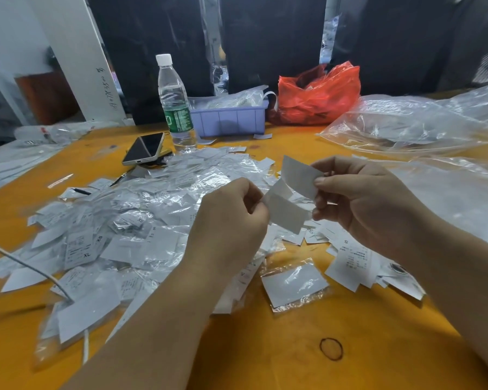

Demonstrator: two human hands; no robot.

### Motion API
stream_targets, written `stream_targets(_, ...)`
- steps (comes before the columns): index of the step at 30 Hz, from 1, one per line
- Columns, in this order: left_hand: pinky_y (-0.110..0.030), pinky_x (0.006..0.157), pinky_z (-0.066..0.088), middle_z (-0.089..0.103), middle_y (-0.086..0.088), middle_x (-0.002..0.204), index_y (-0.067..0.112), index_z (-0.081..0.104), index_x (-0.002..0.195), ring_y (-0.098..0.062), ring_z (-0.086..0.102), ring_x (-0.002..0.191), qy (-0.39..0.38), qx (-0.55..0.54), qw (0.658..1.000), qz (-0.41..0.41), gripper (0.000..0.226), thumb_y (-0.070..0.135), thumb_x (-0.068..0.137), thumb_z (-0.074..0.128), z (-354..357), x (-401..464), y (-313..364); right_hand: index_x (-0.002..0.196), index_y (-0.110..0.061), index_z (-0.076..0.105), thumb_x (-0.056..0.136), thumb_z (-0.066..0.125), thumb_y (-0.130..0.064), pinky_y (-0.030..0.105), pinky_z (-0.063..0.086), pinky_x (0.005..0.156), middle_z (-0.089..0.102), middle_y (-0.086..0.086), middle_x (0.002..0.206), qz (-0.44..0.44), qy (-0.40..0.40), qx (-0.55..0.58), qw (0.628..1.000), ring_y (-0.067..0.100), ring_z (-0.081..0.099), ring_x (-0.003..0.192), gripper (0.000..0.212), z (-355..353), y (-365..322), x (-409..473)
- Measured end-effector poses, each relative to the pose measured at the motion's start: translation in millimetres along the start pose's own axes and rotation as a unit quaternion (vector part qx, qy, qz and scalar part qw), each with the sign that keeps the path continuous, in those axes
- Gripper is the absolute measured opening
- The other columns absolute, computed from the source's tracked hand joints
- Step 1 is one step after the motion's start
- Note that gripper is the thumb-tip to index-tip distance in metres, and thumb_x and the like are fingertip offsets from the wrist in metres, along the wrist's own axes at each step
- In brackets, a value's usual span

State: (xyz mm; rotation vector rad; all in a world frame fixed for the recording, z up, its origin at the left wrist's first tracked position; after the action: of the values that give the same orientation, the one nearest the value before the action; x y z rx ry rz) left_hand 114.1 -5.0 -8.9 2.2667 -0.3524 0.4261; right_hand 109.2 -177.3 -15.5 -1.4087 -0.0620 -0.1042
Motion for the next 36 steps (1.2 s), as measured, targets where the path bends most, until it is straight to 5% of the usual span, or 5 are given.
stream_targets(5,-0.033,0.064,0.053,0.065,0.004,0.083,0.020,0.068,0.091,-0.016,0.058,0.077,0.054,0.131,0.983,0.113,0.006,0.019,0.089,0.062,-3.7,-3.3,22.0,0.080,-0.010,0.060,0.094,0.053,0.000,0.026,0.047,0.045,0.051,0.002,0.059,0.013,0.021,-0.035,0.999,0.014,0.049,0.049,0.019,-3.9,4.5,0.9)
stream_targets(13,-0.030,0.080,0.046,0.056,0.009,0.105,0.029,0.067,0.105,-0.014,0.048,0.105,-0.103,0.205,0.964,0.136,0.020,0.021,0.092,0.055,31.6,-7.6,21.2,0.081,-0.009,0.061,0.093,0.058,-0.004,0.027,0.049,0.045,0.058,0.003,0.059,0.020,0.050,-0.043,0.998,0.013,0.052,0.048,0.013,-9.3,5.1,1.3)
stream_targets(20,-0.038,0.071,0.050,0.066,0.005,0.083,0.022,0.068,0.086,-0.007,0.056,0.074,-0.105,-0.081,0.991,-0.015,0.036,0.035,0.078,0.035,11.1,1.4,12.3,0.082,-0.013,0.072,0.087,0.069,-0.012,0.023,0.050,0.046,0.061,-0.003,0.054,-0.158,0.046,-0.245,0.955,0.008,0.054,0.049,0.006,-3.4,-24.3,-11.0)
stream_targets(28,-0.029,0.054,0.037,0.067,0.003,0.065,0.015,0.069,0.087,-0.010,0.053,0.054,-0.136,-0.264,0.940,-0.165,0.050,0.059,0.093,0.046,17.8,-0.5,-9.2,0.090,-0.012,0.076,0.084,0.070,-0.003,0.029,0.058,0.065,0.072,-0.003,0.074,-0.267,0.035,-0.350,0.897,0.013,0.067,0.067,0.013,10.2,-34.7,-23.1)
stream_targets(36,-0.022,0.046,0.044,0.068,0.004,0.062,0.014,0.066,0.083,-0.007,0.058,0.053,-0.100,-0.258,0.949,-0.151,0.007,0.009,0.086,0.062,9.6,0.2,-12.9,0.089,-0.011,0.076,0.084,0.069,0.001,0.014,0.053,0.065,0.069,-0.007,0.079,-0.320,0.032,-0.392,0.862,0.007,0.065,0.075,0.015,16.5,-45.2,-31.4)
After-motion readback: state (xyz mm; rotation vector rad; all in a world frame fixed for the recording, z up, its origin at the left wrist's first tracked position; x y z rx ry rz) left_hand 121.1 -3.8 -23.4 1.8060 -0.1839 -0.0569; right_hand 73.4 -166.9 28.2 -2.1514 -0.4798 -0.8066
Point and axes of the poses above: each hand's wrist, its own x-axis towards the middle knuckle, its own z-axis out of the palm, y = z × x, the point moved 8 cm from there along x, towards the middle knuckle
